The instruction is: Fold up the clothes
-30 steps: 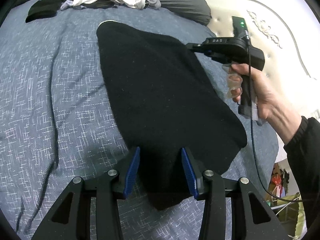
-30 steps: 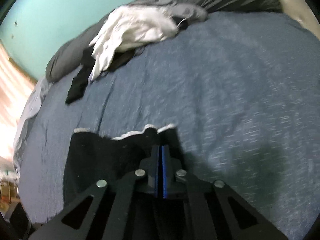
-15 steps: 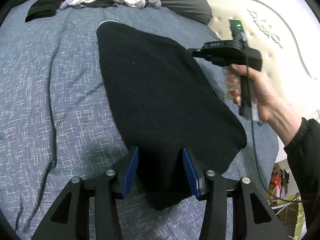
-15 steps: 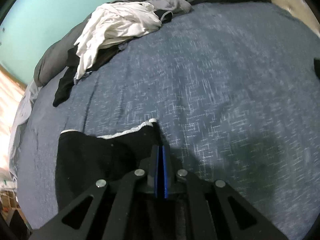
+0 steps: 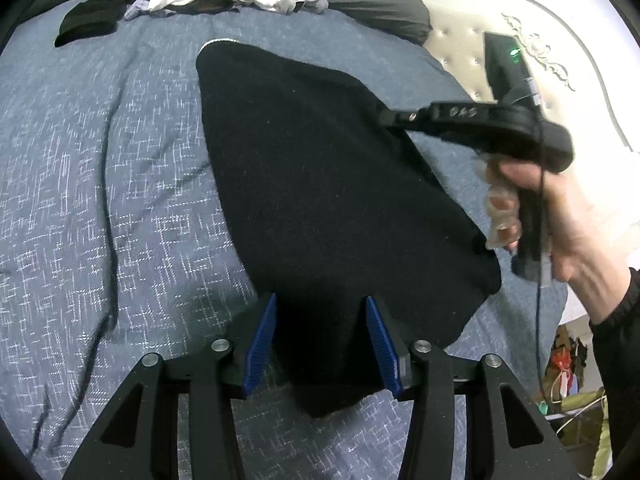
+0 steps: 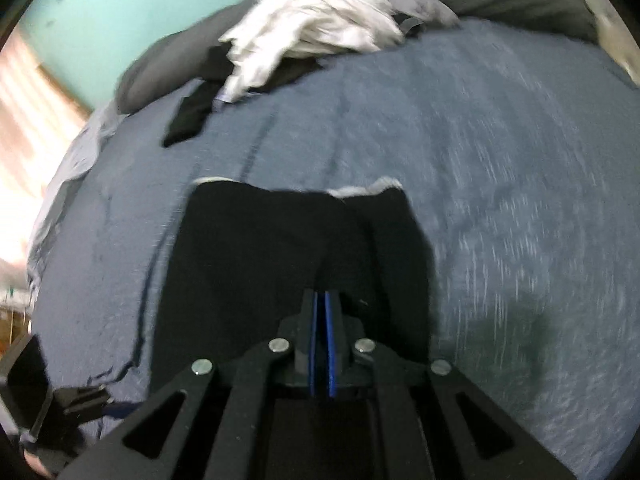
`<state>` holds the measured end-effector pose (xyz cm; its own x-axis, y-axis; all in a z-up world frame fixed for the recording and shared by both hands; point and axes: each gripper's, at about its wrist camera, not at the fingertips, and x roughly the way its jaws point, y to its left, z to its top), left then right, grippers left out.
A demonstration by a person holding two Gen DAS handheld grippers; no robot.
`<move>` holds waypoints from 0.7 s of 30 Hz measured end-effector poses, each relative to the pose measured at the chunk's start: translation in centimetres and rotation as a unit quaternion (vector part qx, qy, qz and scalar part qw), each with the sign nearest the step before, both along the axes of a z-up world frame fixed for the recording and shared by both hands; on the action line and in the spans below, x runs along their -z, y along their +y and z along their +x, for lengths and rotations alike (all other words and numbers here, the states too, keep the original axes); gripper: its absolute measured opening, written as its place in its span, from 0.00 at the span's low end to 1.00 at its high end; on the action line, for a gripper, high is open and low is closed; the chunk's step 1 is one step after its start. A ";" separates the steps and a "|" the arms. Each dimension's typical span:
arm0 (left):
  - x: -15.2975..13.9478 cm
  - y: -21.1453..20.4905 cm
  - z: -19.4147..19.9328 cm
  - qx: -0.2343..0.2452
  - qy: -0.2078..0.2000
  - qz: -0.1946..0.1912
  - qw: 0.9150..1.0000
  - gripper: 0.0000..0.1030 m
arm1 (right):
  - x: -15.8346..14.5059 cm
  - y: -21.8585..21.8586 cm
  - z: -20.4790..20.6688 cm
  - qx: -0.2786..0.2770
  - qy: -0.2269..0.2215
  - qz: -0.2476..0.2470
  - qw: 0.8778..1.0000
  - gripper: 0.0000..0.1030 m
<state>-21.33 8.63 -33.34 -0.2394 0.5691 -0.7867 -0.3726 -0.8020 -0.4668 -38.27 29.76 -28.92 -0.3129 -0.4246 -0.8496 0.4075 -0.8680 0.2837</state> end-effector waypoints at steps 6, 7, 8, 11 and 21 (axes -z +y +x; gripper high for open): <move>-0.9 -2.2 0.5 -0.009 0.004 0.003 1.000 0.49 | -2.3 2.0 1.6 0.018 0.016 -0.007 1.000 0.03; -1.0 -3.0 0.8 -0.012 0.005 0.006 1.000 0.49 | -2.9 2.1 2.2 0.012 0.017 -0.014 1.000 0.03; -1.1 -3.1 0.9 -0.013 0.005 0.008 1.000 0.49 | -3.6 2.2 3.0 0.003 0.018 -0.022 1.000 0.03; -1.4 -2.0 0.5 -0.009 0.006 0.017 1.000 0.49 | -4.9 2.2 6.2 -0.028 0.012 -0.036 0.999 0.03; -1.8 2.6 1.9 0.022 -0.004 0.013 1.000 0.48 | -2.2 2.6 14.5 -0.054 -0.045 -0.003 0.998 0.03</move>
